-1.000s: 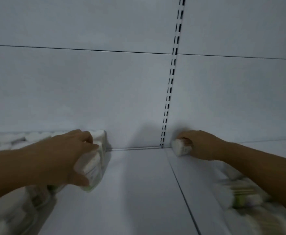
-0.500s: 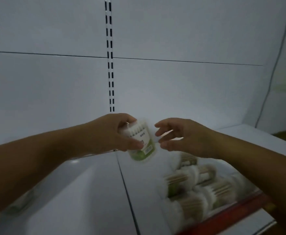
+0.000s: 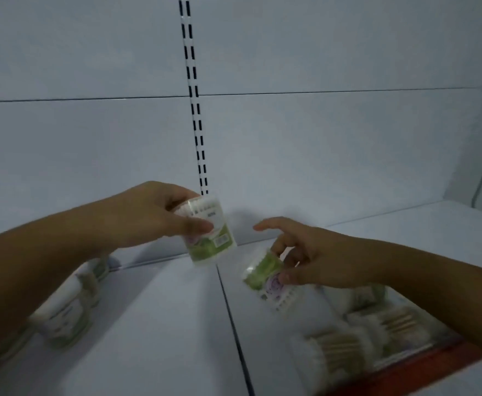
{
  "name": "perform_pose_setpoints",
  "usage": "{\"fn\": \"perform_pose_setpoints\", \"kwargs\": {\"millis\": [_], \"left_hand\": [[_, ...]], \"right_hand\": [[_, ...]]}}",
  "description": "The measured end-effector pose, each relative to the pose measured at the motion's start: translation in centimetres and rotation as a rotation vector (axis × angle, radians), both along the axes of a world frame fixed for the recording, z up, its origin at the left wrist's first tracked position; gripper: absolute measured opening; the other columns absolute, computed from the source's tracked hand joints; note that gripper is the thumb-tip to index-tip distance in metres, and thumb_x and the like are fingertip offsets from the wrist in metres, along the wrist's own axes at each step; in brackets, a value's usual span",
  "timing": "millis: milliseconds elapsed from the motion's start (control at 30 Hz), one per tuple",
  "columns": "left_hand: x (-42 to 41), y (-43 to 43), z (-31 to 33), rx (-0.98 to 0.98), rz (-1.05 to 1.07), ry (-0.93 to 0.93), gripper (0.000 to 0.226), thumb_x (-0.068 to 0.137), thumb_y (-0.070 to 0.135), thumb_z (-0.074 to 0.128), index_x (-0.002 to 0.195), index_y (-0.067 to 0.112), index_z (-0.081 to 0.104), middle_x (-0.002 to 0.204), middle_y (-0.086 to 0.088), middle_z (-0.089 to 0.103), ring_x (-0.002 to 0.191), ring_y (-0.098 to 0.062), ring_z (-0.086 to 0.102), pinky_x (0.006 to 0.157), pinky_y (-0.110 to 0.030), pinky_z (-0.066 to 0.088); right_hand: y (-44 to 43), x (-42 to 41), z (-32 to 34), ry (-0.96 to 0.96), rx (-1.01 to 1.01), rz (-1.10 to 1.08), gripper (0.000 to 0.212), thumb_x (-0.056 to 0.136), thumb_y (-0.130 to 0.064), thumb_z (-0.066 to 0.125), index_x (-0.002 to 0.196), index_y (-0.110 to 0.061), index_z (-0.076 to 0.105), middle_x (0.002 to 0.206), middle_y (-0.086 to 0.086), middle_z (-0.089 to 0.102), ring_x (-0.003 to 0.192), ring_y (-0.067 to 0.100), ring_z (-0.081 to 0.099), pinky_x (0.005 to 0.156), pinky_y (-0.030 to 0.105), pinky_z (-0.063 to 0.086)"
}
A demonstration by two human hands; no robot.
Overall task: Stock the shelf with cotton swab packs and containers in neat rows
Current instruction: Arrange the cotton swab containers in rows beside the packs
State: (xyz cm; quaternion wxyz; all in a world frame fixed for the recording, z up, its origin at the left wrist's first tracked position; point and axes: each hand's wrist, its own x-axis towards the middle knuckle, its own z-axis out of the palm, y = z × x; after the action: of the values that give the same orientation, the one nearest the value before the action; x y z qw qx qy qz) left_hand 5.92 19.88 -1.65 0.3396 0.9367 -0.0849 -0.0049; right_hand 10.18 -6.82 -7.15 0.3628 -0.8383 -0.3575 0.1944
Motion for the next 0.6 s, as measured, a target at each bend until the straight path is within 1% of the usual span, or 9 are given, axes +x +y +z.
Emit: {"fn": "perform_pose_setpoints", "kwargs": {"millis": [33, 100, 200, 267, 300, 367, 433, 500, 600], "left_hand": [[-1.2, 1.3, 0.4, 0.054, 0.027, -0.029, 0.049, 0.052, 0.061, 0.069, 0.094, 0.037, 0.072, 0.088, 0.015, 0.074, 0.080, -0.008, 0.069, 0.075, -0.030, 0.055], [-3.5, 4.1, 0.9, 0.098, 0.082, -0.037, 0.052, 0.046, 0.062, 0.069, 0.093, 0.039, 0.072, 0.084, 0.023, 0.072, 0.075, 0.002, 0.068, 0.069, -0.018, 0.051], [-6.9, 7.1, 1.2, 0.156, 0.137, -0.004, 0.052, 0.048, 0.062, 0.070, 0.094, 0.040, 0.072, 0.085, 0.022, 0.073, 0.073, 0.001, 0.068, 0.071, -0.025, 0.053], [-8.9, 8.9, 0.9, 0.220, 0.167, -0.056, 0.050, 0.051, 0.066, 0.073, 0.095, 0.042, 0.071, 0.088, 0.023, 0.071, 0.079, 0.004, 0.066, 0.076, -0.026, 0.052], [-9.7, 9.6, 0.6, 0.272, 0.180, -0.099, 0.052, 0.053, 0.070, 0.074, 0.097, 0.042, 0.071, 0.091, 0.022, 0.069, 0.083, 0.003, 0.065, 0.079, -0.028, 0.052], [-10.9, 10.9, -0.3, 0.434, 0.180, -0.181, 0.064, 0.056, 0.079, 0.067, 0.107, 0.039, 0.069, 0.097, 0.020, 0.061, 0.087, 0.001, 0.060, 0.081, -0.029, 0.051], [-11.7, 11.6, -1.5, 0.610, 0.149, -0.241, 0.075, 0.058, 0.083, 0.058, 0.114, 0.034, 0.068, 0.103, 0.019, 0.058, 0.090, 0.000, 0.055, 0.080, -0.028, 0.049], [-11.9, 11.9, -2.7, 0.755, 0.098, -0.277, 0.076, 0.059, 0.078, 0.055, 0.118, 0.031, 0.065, 0.109, 0.016, 0.057, 0.097, -0.005, 0.049, 0.083, -0.027, 0.045], [-11.4, 12.7, -4.4, 0.917, 0.031, -0.275, 0.070, 0.068, 0.074, 0.060, 0.121, 0.029, 0.061, 0.109, 0.014, 0.052, 0.101, -0.007, 0.041, 0.081, -0.021, 0.038]], "right_hand": [[0.8, 0.0, 0.2, 0.084, 0.069, 0.025, 0.068, 0.086, -0.006, 0.067, 0.127, -0.051, 0.035, 0.111, 0.004, 0.057, 0.091, 0.019, 0.067, 0.083, 0.034, 0.056], [2.8, -0.1, 0.6, 0.209, 0.178, 0.067, 0.066, 0.085, 0.004, 0.063, 0.128, -0.041, 0.044, 0.117, 0.013, 0.055, 0.097, 0.026, 0.066, 0.084, 0.037, 0.056], [5.9, -0.5, 1.2, 0.405, 0.376, 0.139, 0.046, 0.075, 0.002, 0.069, 0.115, -0.021, 0.061, 0.119, 0.016, 0.061, 0.102, 0.033, 0.066, 0.076, 0.038, 0.057], [8.1, -1.0, 1.3, 0.521, 0.511, 0.176, 0.045, 0.059, 0.000, 0.085, 0.097, -0.017, 0.067, 0.106, 0.016, 0.068, 0.093, 0.033, 0.069, 0.067, 0.036, 0.058], [9.0, -1.4, 1.3, 0.517, 0.564, 0.174, 0.045, 0.053, 0.004, 0.086, 0.089, -0.018, 0.069, 0.098, 0.015, 0.070, 0.087, 0.031, 0.070, 0.064, 0.034, 0.057], [10.6, -2.0, 1.2, 0.417, 0.659, 0.146, 0.040, 0.053, 0.009, 0.072, 0.079, -0.021, 0.070, 0.085, 0.013, 0.071, 0.078, 0.025, 0.071, 0.062, 0.028, 0.056], [11.6, -2.9, 1.1, 0.371, 0.739, 0.134, 0.043, 0.050, 0.008, 0.067, 0.079, -0.023, 0.070, 0.084, 0.014, 0.071, 0.077, 0.024, 0.070, 0.064, 0.027, 0.056], [12.3, -3.9, 1.0, 0.388, 0.768, 0.134, 0.051, 0.050, 0.008, 0.067, 0.087, -0.026, 0.070, 0.091, 0.016, 0.071, 0.081, 0.027, 0.071, 0.066, 0.031, 0.057], [12.9, -5.5, 0.6, 0.399, 0.738, 0.113, 0.076, 0.043, 0.009, 0.075, 0.105, -0.035, 0.069, 0.103, 0.010, 0.072, 0.090, 0.029, 0.071, 0.068, 0.032, 0.057]]}}
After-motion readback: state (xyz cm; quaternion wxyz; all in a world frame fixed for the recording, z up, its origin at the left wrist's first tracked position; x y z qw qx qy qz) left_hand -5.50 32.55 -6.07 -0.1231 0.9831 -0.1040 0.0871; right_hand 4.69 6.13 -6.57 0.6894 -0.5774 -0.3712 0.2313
